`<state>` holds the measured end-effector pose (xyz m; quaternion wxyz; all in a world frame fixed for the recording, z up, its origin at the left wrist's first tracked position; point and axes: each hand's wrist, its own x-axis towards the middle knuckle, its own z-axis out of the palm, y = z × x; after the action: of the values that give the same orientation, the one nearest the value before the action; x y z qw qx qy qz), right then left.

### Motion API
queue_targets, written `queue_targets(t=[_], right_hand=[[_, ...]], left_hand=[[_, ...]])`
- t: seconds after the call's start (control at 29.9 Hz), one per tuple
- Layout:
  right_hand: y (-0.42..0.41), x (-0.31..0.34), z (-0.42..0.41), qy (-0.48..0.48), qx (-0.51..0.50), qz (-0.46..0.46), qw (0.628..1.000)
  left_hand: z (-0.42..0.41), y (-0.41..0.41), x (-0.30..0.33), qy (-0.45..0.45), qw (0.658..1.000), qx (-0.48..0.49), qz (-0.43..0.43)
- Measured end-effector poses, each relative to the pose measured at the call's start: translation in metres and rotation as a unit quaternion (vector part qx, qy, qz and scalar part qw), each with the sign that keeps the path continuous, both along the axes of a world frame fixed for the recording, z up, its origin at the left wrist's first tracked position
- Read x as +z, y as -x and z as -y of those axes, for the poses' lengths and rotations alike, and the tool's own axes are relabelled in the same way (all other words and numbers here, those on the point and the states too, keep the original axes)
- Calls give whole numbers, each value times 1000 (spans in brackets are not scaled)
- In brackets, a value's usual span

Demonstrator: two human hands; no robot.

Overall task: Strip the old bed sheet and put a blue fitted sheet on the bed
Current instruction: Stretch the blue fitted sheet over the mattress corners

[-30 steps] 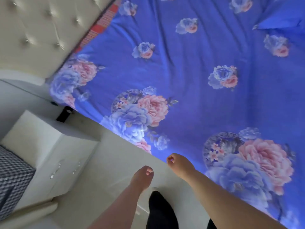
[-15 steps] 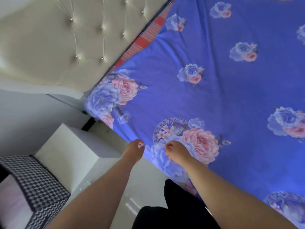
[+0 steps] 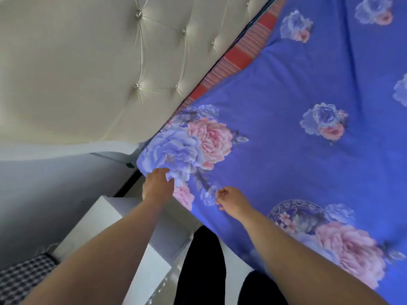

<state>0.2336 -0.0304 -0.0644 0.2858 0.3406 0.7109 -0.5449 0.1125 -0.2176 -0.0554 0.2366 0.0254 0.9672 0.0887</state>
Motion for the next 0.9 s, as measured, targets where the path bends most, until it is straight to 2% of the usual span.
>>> queue_targets(t=[0.07, 0.17, 0.27, 0.47, 0.57, 0.67, 0.8, 0.84, 0.9], right_hand=[[43, -9, 18, 18, -20, 16, 1000], [103, -34, 32, -1, -13, -15, 1000], [148, -57, 34, 5, -44, -37, 998], [176, -103, 35, 27, -56, -25, 998], [170, -124, 36, 44, -82, -6, 996], [164, -130, 32, 37, -82, -5, 996], [164, -136, 31, 40, -123, 5, 992], [167, -138, 31, 30, -127, -6, 991], [177, -143, 32, -8, -110, -34, 993]], left_hand=[[7, 36, -18, 11, 998, -57, 2], [4, 86, -41, 53, 989, -140, -1], [-12, 128, -70, 72, 983, -168, 15], [-57, 200, -123, 86, 961, -261, -34], [-70, 222, -142, 54, 971, -225, -58], [-81, 223, -150, 63, 982, -167, -56], [-81, 204, -140, 138, 958, -216, -127], [-77, 200, -138, 124, 962, -216, -113], [-67, 189, -139, 50, 984, -166, -31]])
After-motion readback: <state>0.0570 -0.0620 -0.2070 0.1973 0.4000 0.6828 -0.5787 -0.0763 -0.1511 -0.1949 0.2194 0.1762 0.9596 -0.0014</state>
